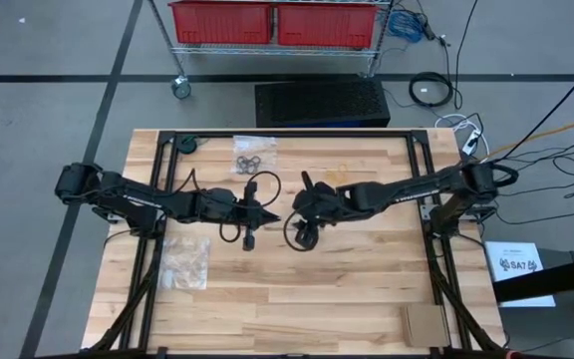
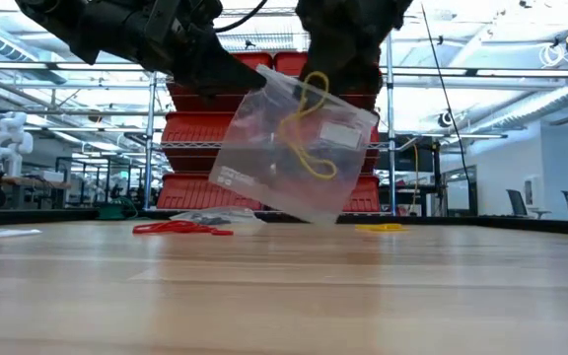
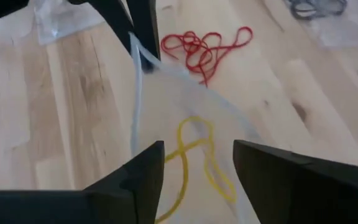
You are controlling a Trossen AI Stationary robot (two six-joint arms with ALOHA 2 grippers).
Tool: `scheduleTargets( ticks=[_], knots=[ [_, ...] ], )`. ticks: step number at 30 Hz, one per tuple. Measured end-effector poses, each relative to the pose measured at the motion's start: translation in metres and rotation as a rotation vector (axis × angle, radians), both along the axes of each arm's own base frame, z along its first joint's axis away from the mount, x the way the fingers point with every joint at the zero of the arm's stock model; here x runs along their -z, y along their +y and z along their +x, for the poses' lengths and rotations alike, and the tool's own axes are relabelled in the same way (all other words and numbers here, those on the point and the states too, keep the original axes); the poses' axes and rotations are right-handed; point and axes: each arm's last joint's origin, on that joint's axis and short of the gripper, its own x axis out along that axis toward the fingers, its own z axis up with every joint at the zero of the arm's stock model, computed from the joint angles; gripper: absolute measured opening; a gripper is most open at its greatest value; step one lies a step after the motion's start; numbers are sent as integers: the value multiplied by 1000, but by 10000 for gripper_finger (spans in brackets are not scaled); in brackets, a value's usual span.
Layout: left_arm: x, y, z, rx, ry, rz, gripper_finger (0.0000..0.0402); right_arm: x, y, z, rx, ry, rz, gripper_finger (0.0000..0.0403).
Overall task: Sort rubber bands
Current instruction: Put the yellow rubber band into the bottom right transparent zip bag
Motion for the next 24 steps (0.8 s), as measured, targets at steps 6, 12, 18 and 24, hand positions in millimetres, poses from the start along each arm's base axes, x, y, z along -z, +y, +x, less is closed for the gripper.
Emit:
scheduleTargets(
  ticks=[6, 12, 18, 24],
  knots=[
    [-3, -1, 1, 19, -29, -33, 2, -28, 0, -1, -29, 18, -28, 174],
    [-2, -1, 1, 26, -26, -35, 2, -40, -1, -6, -42, 73, -50, 174],
    [-2, -1, 1, 26, -25, -34, 2, -41, -6, -16, -5, 183, -104, 175],
    [-3, 1, 0, -35, -20, -17, 2, -34, -27, -49, 96, 459, -140, 171]
  ],
)
